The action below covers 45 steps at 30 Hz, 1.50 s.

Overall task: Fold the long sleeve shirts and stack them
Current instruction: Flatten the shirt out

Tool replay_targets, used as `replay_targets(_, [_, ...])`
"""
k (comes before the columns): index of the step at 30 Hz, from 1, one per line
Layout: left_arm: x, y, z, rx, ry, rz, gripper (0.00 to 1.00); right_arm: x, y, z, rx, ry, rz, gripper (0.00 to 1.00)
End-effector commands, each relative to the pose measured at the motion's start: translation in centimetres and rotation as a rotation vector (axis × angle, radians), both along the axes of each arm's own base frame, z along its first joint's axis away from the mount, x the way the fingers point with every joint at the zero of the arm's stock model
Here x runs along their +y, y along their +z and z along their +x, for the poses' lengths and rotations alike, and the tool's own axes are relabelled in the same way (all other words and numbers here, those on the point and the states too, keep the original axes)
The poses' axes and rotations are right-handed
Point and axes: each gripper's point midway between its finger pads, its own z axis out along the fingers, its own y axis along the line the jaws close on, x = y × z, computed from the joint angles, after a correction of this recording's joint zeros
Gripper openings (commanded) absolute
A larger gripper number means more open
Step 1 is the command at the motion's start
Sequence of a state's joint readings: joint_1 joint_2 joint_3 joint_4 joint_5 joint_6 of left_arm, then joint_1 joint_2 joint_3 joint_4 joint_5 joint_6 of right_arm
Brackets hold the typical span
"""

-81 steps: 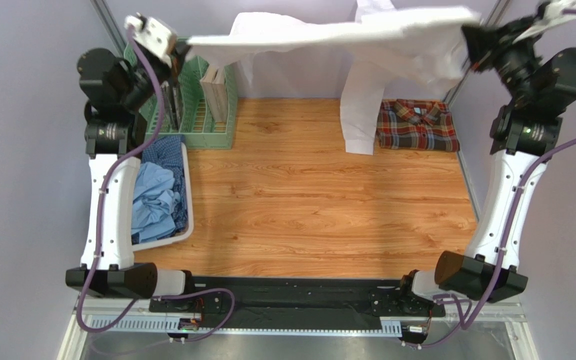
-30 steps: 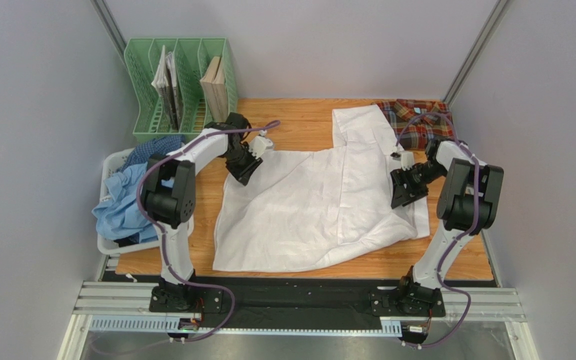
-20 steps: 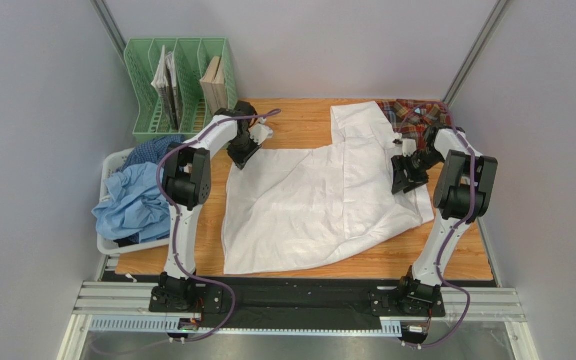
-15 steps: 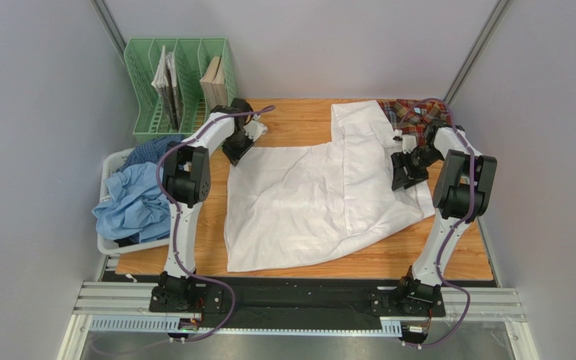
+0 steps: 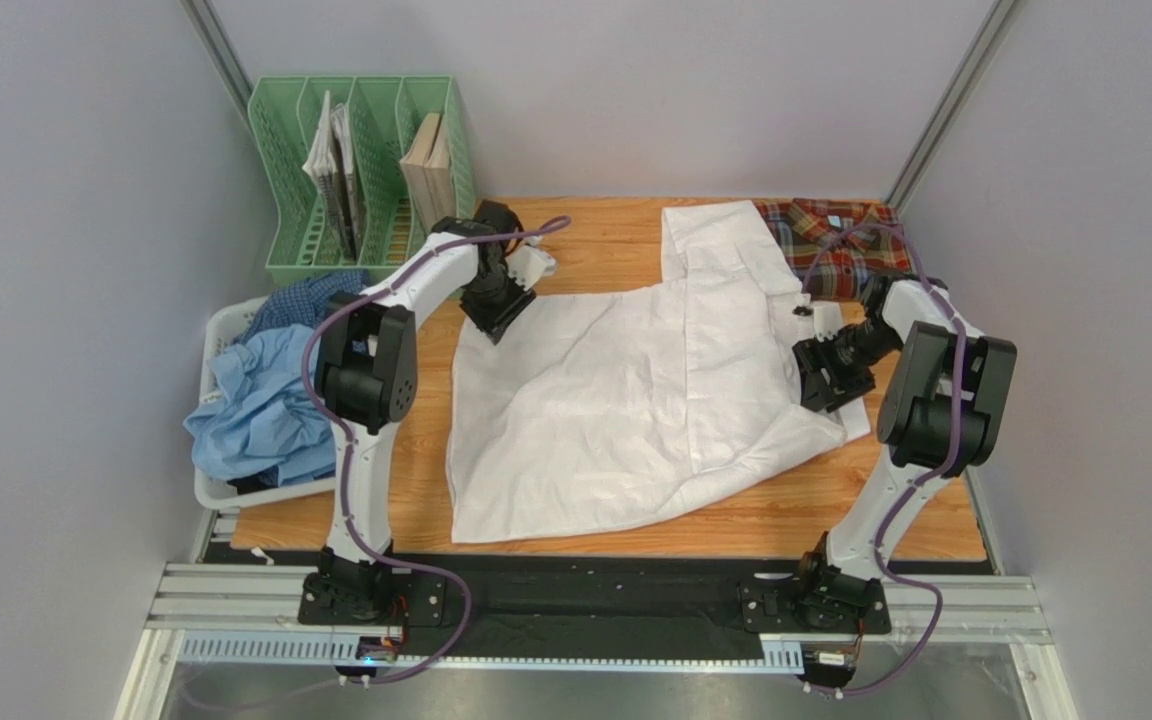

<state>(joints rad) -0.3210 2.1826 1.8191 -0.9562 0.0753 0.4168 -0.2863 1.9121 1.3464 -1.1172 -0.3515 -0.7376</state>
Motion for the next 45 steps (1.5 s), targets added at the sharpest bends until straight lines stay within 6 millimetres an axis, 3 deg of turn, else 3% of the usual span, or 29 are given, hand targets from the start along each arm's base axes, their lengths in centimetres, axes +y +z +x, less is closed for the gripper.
replay_targets(1, [0.5, -1.2, 0.8, -0.002, 0.005, 0.062, 0.45, -1.0, -1.1, -2.1, 0.066, 0.054, -0.027, 0.59])
replay_targets(2, [0.8, -2.4, 0.7, 0.019, 0.007, 0.081, 0.45, -1.2, -1.2, -2.5, 0.081, 0.056, -0.027, 0.59])
replay_targets(3, [1.5, -2.6, 1.0, 0.012, 0.020, 0.111, 0.37, -1.7, -1.0, -3.4, 0.111, 0.067, -0.011, 0.58])
replay_targets(5, [1.9, -2.3, 2.0, -0.002, 0.051, 0.106, 0.38, -2.2, -0.5, -4.0, 0.122, 0.082, 0.000, 0.58])
replay_targets(9, [2.8, -2.4, 3.2, -0.004, 0.072, 0.147, 0.28, -4.6, 0.3, -6.2, 0.139, 0.137, -0.052, 0.59])
replay_targets(12, [2.9, -2.3, 3.7, 0.003, 0.071, 0.146, 0.24, -4.4, 0.8, -7.3, 0.162, 0.194, -0.021, 0.59])
replay_targets(14, [2.9, -2.2, 4.0, -0.005, 0.066, 0.151, 0.23, -4.3, 2.4, -5.1, 0.092, 0.159, -0.002, 0.59])
replay_targets(20, [3.3, -2.1, 4.3, -0.021, 0.056, 0.176, 0.25, 1.2, 9.8, 3.8, -0.144, -0.052, 0.270, 0.61])
replay_targets(23, [3.5, -2.3, 4.6, -0.025, 0.058, 0.181, 0.25, 2.9, 10.3, 8.0, -0.235, -0.119, 0.261, 0.62])
replay_targets(27, [3.6, -2.2, 5.2, -0.032, 0.058, 0.183, 0.25, 3.9, 8.7, 12.5, -0.292, -0.159, 0.183, 0.62])
replay_targets(29, [3.6, -2.2, 5.2, -0.034, 0.057, 0.184, 0.25, 4.7, 7.2, 13.9, -0.291, -0.157, 0.156, 0.62])
replay_targets(32, [3.6, -2.0, 5.4, -0.041, 0.055, 0.186, 0.25, 4.0, 5.2, 15.3, -0.292, -0.177, 0.066, 0.64])
replay_targets(40, [4.2, -2.2, 5.7, -0.045, 0.051, 0.208, 0.25, 3.6, 1.9, 16.8, -0.284, -0.191, -0.005, 0.69])
replay_targets(45, [5.7, -2.0, 5.6, -0.035, 0.060, 0.216, 0.18, 5.0, 0.7, 16.1, -0.233, -0.166, 0.042, 0.64])
